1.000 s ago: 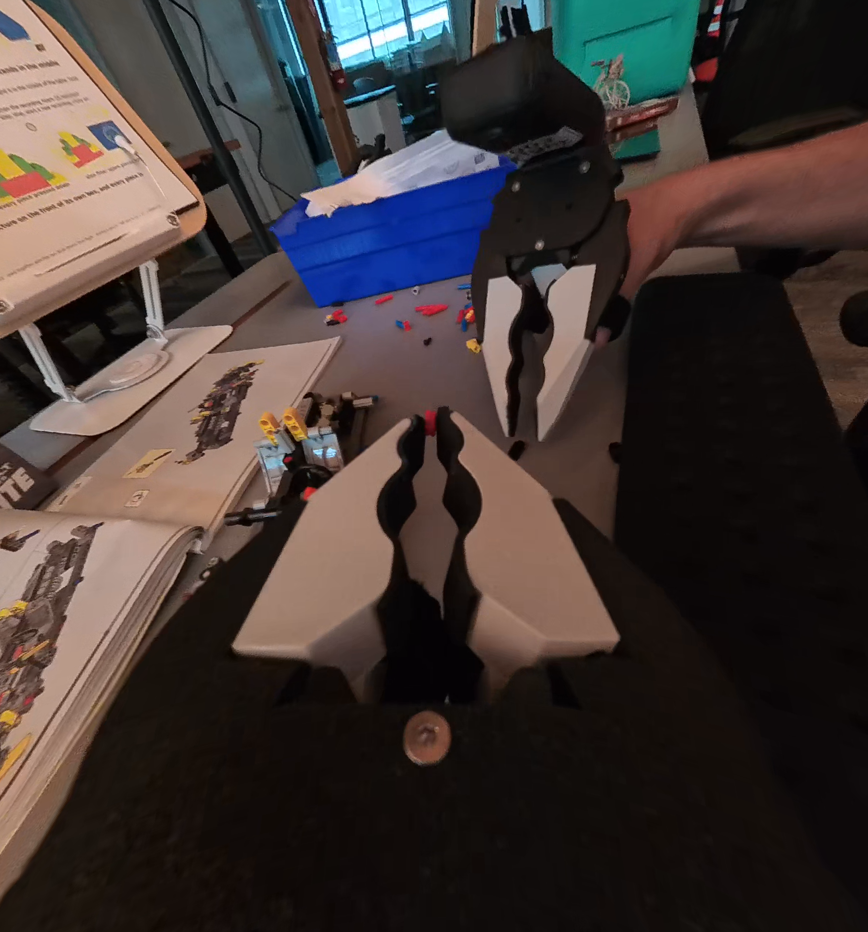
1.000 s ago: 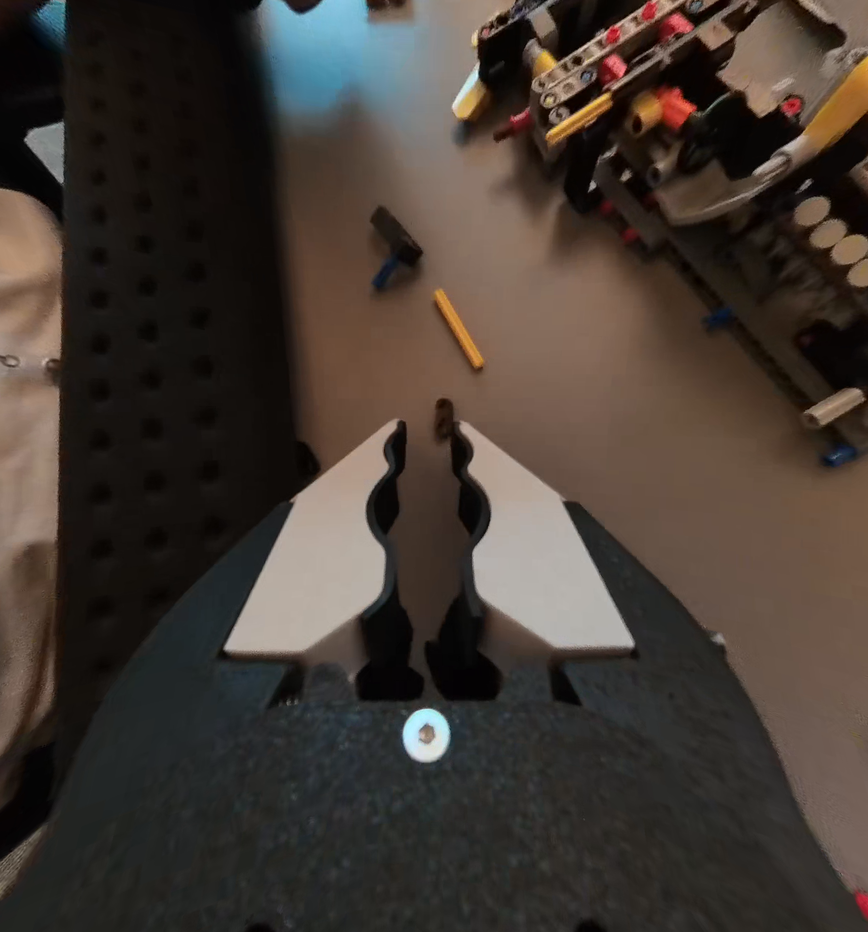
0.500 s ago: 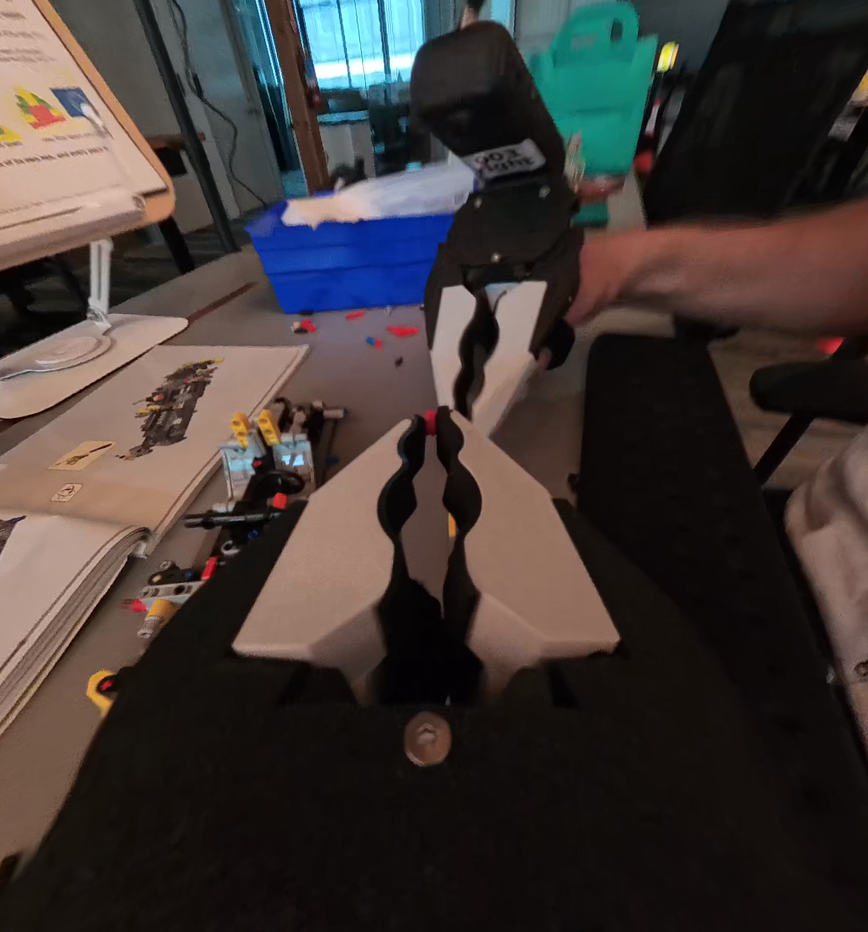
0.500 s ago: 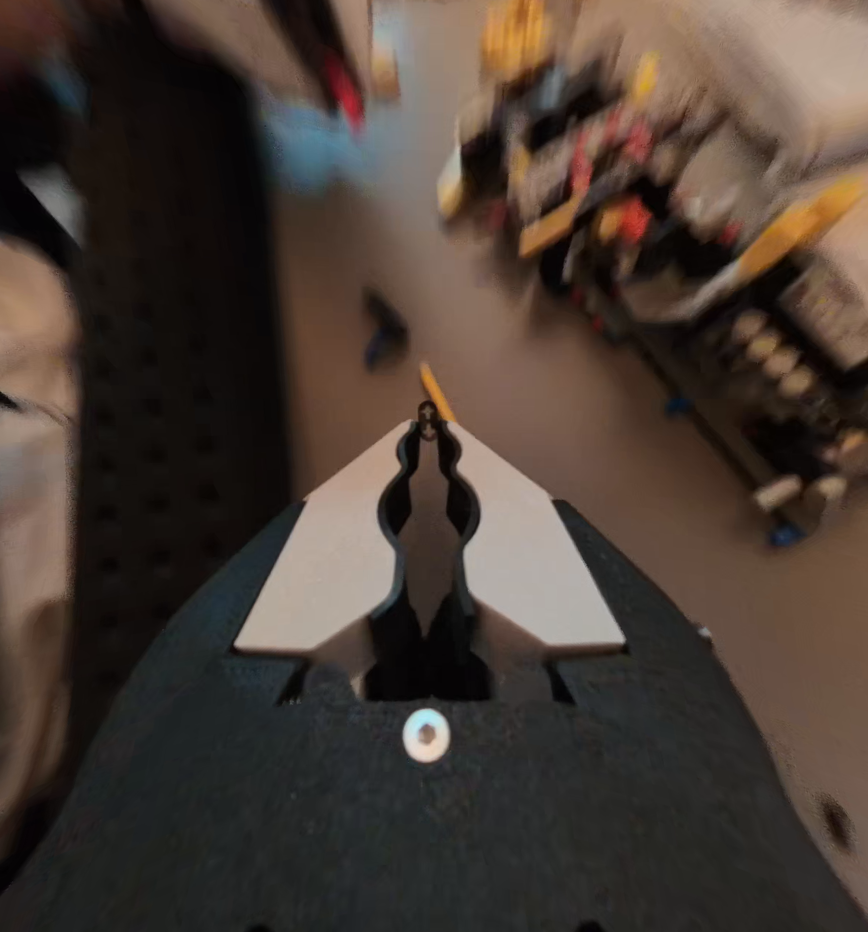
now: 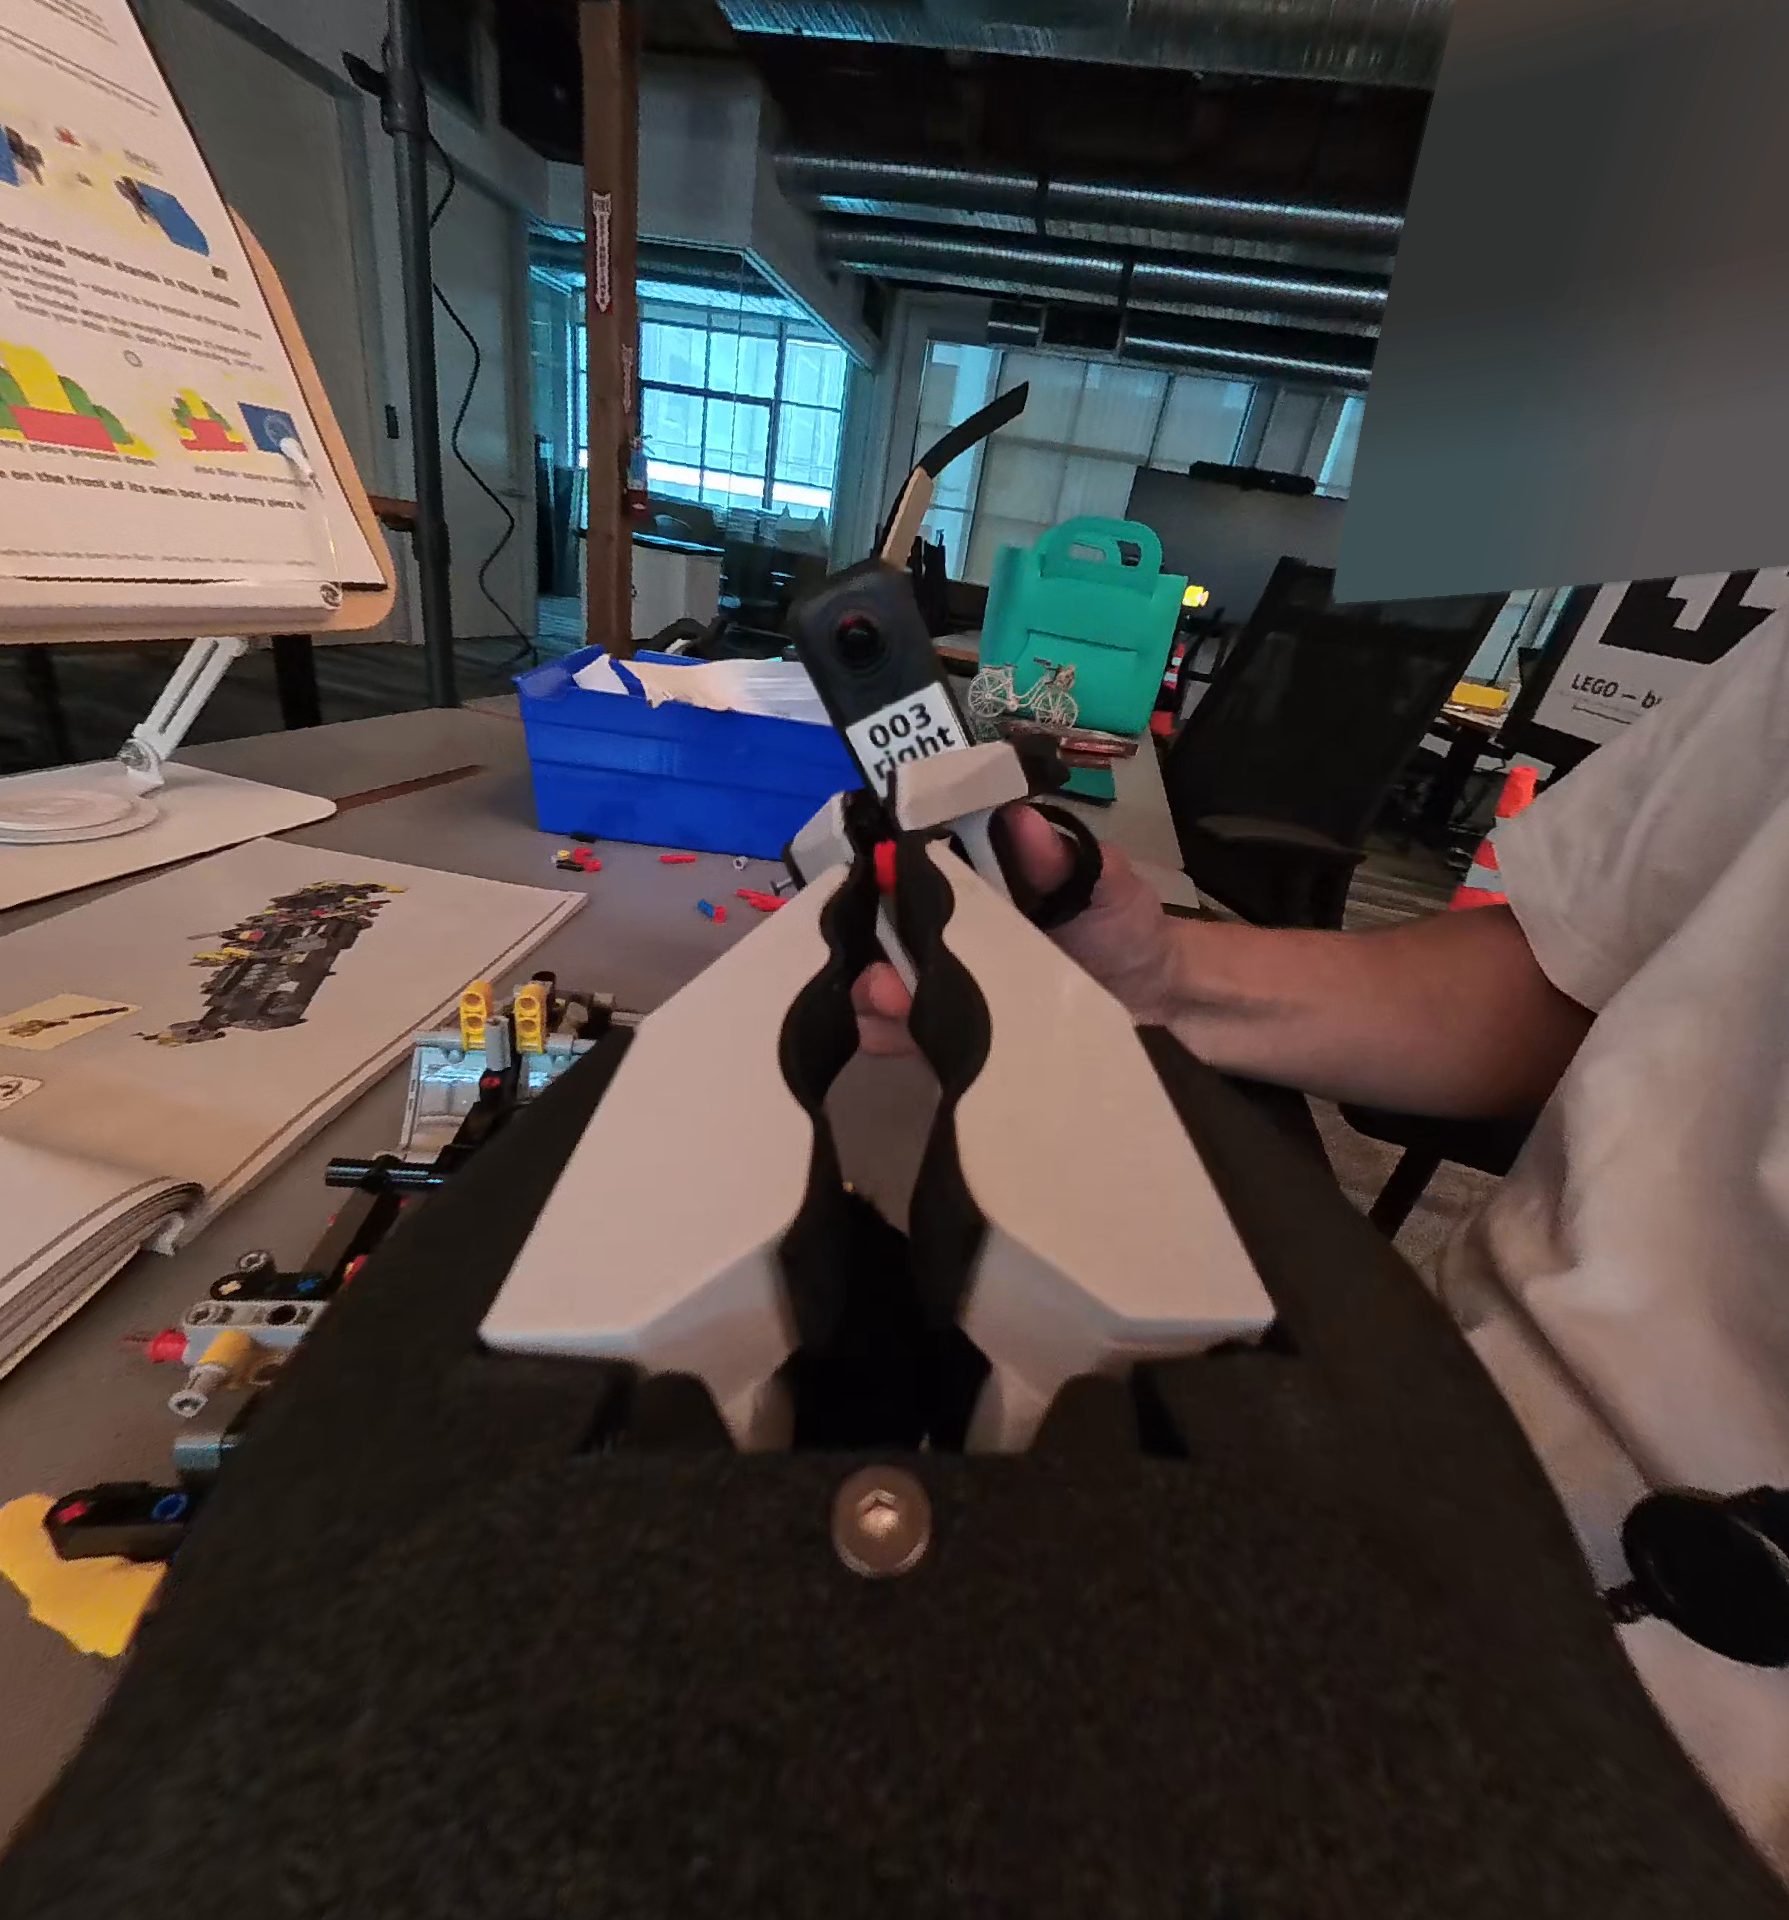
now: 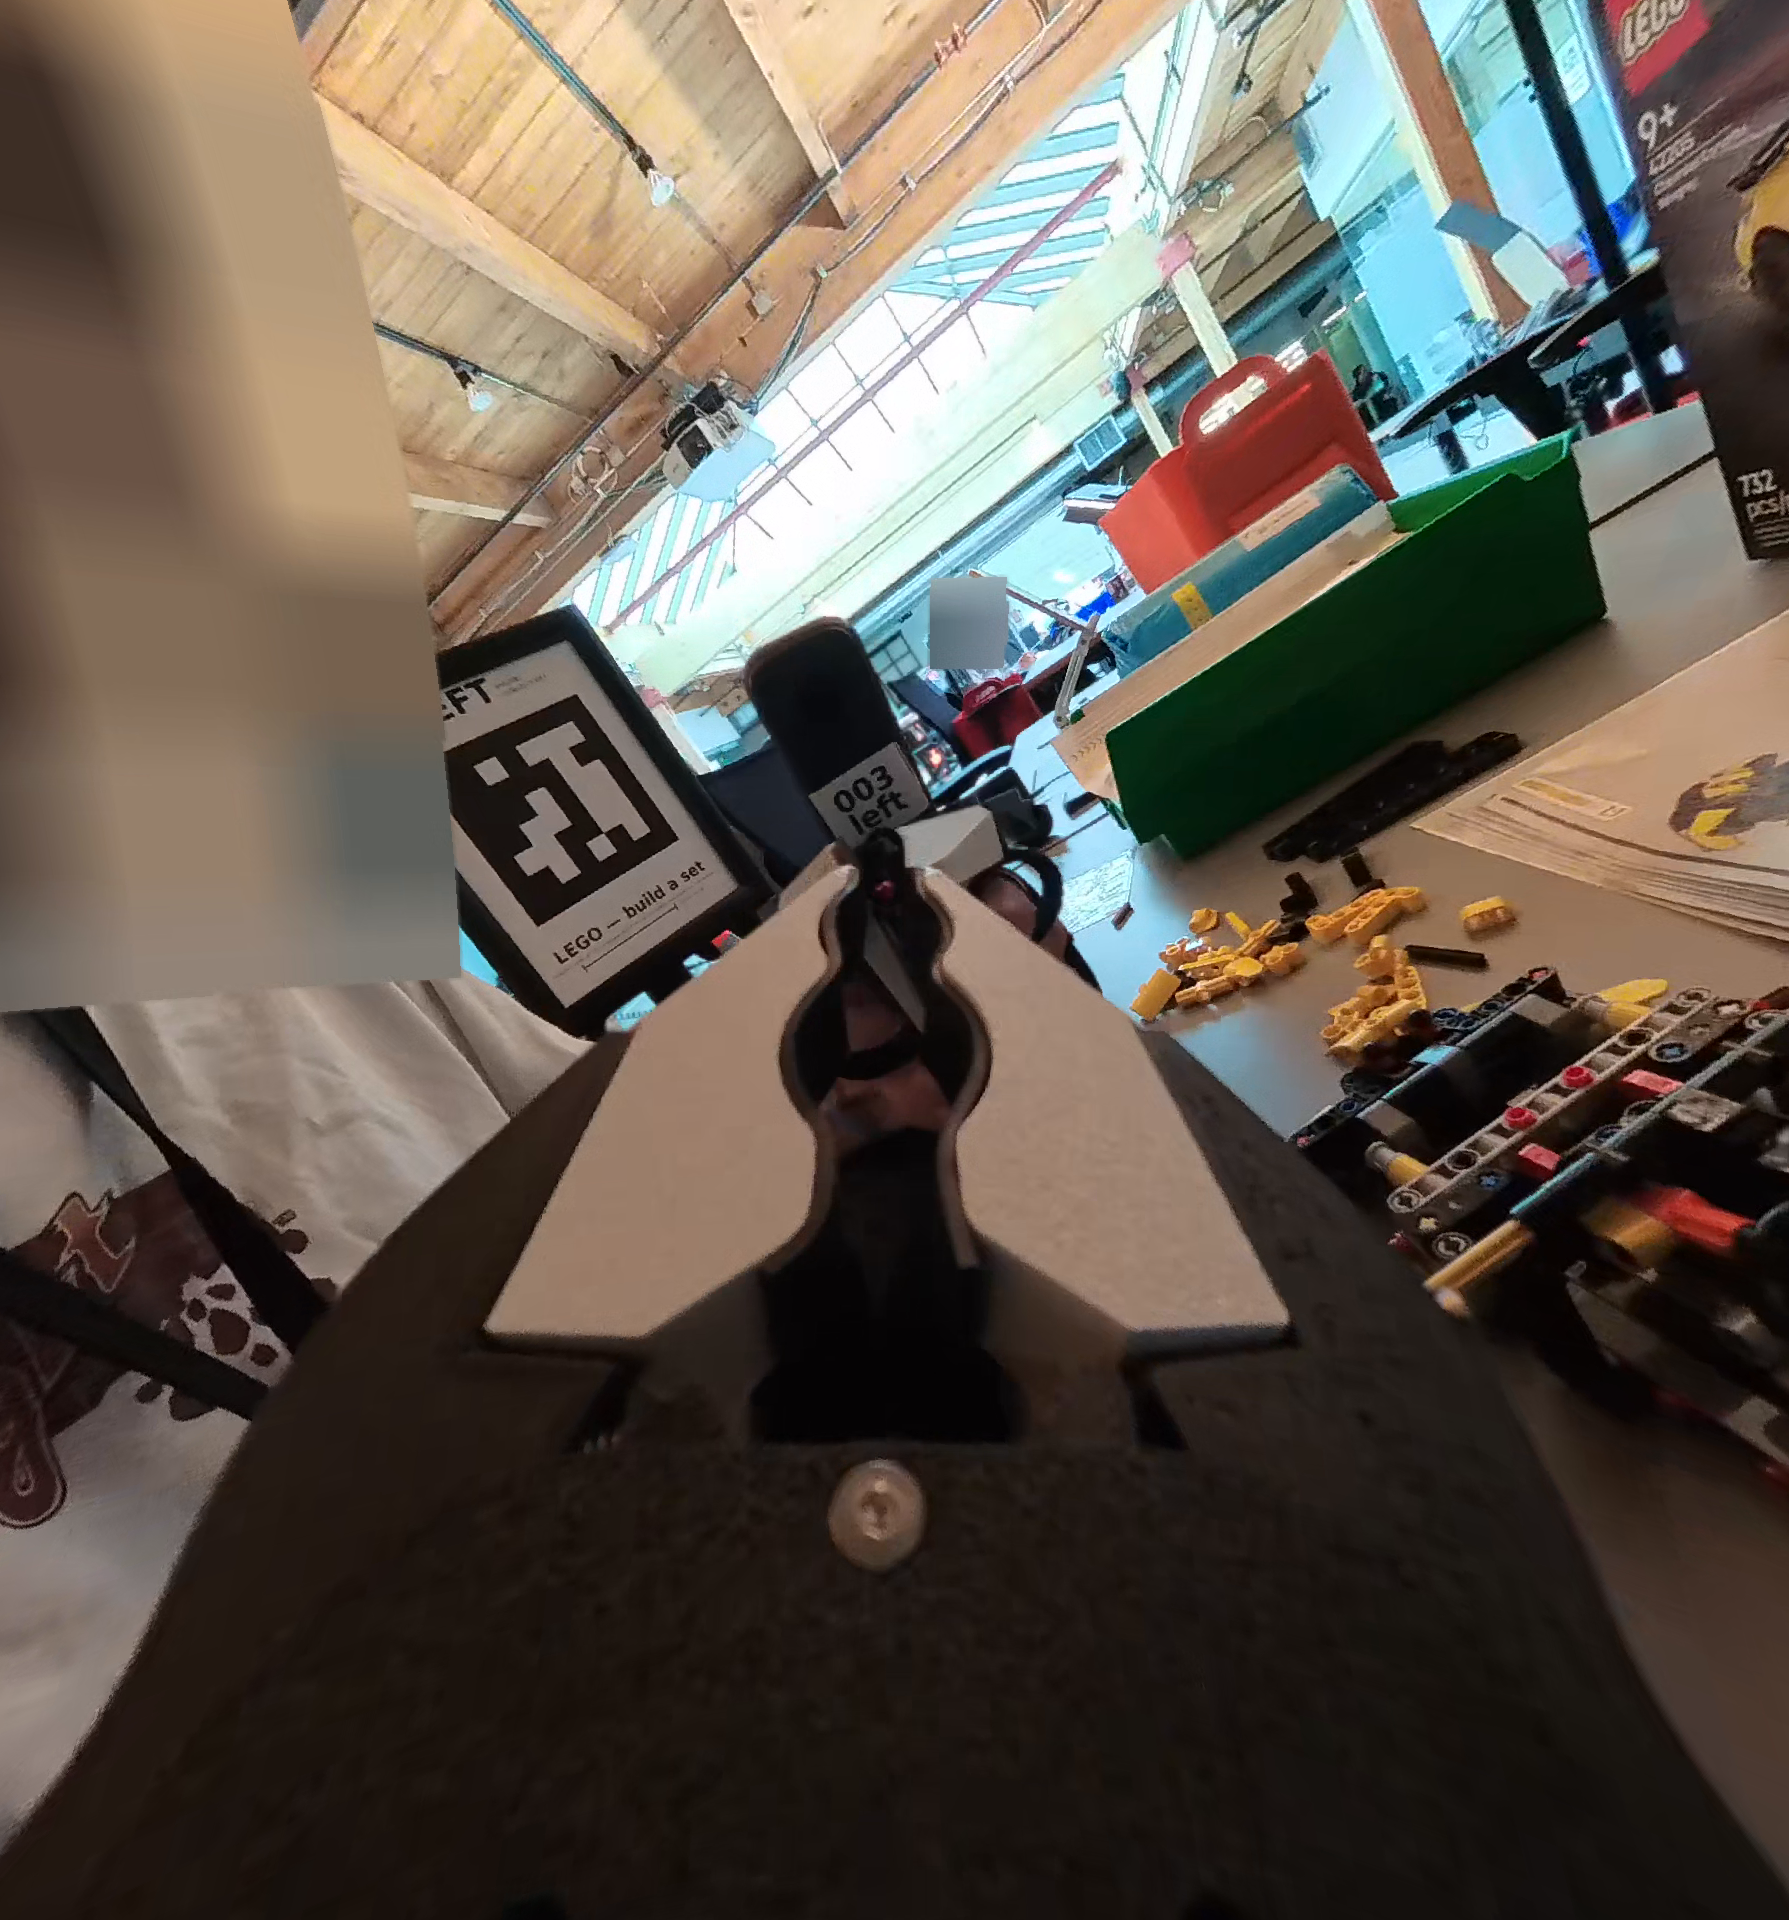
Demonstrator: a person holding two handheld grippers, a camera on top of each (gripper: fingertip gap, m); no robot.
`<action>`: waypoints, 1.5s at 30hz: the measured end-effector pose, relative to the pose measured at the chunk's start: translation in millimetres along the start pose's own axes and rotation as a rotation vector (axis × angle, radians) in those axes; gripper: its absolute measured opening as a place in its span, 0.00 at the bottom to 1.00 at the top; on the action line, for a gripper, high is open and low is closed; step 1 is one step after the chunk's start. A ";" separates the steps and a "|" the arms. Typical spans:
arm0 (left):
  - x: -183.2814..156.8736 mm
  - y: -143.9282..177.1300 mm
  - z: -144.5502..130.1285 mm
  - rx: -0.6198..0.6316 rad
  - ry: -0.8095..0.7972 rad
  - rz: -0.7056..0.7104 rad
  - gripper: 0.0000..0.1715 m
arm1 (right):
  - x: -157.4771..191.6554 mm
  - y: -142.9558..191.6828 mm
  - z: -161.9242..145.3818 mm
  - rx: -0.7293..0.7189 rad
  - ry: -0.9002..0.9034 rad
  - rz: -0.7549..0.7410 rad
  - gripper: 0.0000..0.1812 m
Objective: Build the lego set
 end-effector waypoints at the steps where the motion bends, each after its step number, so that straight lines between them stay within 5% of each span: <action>1: 0.5 -0.3 -0.2 0.002 -0.001 0.004 0.01 | -0.9 0.2 -0.1 -0.004 -0.010 0.003 0.03; 18: -1.8 1.1 13.3 -0.050 -0.167 0.088 0.00 | 3.8 -4.8 5.4 -0.143 -0.047 0.068 0.03; 21: -5.9 -5.5 10.4 -0.029 -0.189 0.076 0.01 | 9.0 -20.8 -21.0 0.004 0.024 0.060 0.04; 26: -3.2 10.4 25.2 -0.113 -0.169 0.083 0.01 | -6.5 -7.0 3.4 -0.083 -0.025 0.021 0.03; 45: 6.0 1.2 4.3 0.007 -0.153 0.106 0.01 | -2.9 -0.8 0.1 -0.053 -0.106 0.073 0.03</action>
Point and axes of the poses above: each gripper's, where its closed fingertips meet, y back along the fingers, z out of its top, x = y × z across the jaws, the point moved 1 cm from there along y, back along the fingers, and after that the axes turned 6 degrees about -z, right-handed, at the moved point
